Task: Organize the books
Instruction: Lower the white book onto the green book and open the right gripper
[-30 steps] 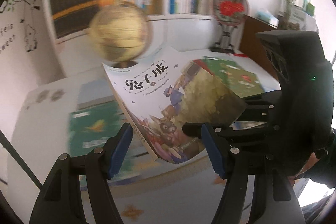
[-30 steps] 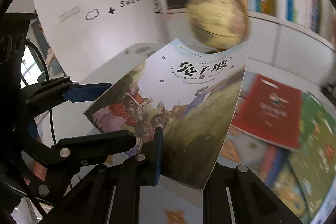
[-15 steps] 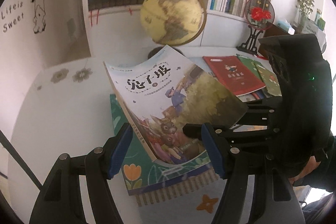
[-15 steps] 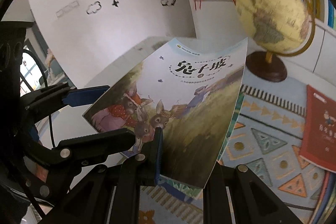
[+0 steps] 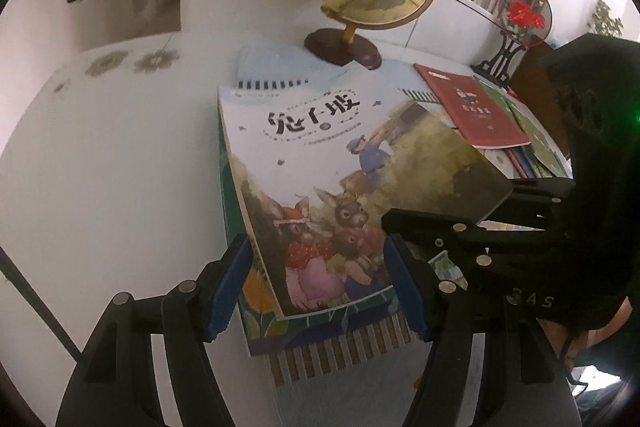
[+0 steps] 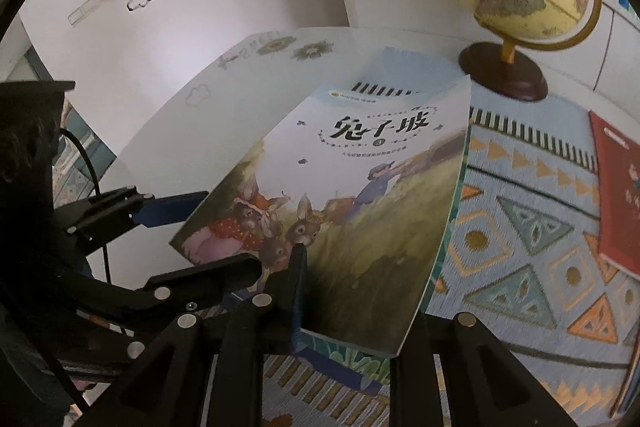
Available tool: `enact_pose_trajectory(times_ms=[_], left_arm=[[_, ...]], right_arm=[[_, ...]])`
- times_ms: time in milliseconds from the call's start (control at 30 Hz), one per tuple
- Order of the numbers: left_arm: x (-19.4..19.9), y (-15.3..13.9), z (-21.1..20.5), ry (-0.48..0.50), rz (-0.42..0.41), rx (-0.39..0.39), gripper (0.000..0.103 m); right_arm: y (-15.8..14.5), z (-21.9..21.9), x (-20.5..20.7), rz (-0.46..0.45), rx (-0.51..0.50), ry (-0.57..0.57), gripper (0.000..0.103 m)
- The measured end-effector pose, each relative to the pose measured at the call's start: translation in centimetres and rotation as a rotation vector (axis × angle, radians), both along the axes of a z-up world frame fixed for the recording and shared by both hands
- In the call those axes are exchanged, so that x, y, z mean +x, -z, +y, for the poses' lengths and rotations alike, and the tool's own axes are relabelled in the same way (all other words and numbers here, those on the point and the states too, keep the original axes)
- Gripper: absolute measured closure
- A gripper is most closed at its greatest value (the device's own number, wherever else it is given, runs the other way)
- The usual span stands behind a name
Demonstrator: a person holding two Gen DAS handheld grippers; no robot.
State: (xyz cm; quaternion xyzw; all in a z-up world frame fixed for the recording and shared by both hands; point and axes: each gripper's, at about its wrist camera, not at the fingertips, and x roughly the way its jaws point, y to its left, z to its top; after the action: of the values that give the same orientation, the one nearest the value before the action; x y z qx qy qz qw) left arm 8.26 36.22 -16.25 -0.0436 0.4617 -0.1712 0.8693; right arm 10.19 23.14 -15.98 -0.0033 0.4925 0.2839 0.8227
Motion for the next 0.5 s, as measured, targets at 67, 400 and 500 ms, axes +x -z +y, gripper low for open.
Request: enact_pose_trajectory(times_ms=[67, 400, 500], left_arm=[[0.0, 0.6, 0.5, -0.019, 0.02, -0.02, 0.038], [0.0, 1.8, 2.0, -0.118, 0.043, -0.114, 0.038], [0.1, 1.6, 3.3, -0.192, 0.045, -0.128, 0.036]], right_arm=[[0.4, 0.1, -0.1, 0.013, 0.0, -0.004, 0.084], [2.4, -0.3, 0.5, 0.157, 0.037, 0.002, 0.064], [2.2, -0.4, 0.4, 0.187, 0.008, -0.022, 0.058]])
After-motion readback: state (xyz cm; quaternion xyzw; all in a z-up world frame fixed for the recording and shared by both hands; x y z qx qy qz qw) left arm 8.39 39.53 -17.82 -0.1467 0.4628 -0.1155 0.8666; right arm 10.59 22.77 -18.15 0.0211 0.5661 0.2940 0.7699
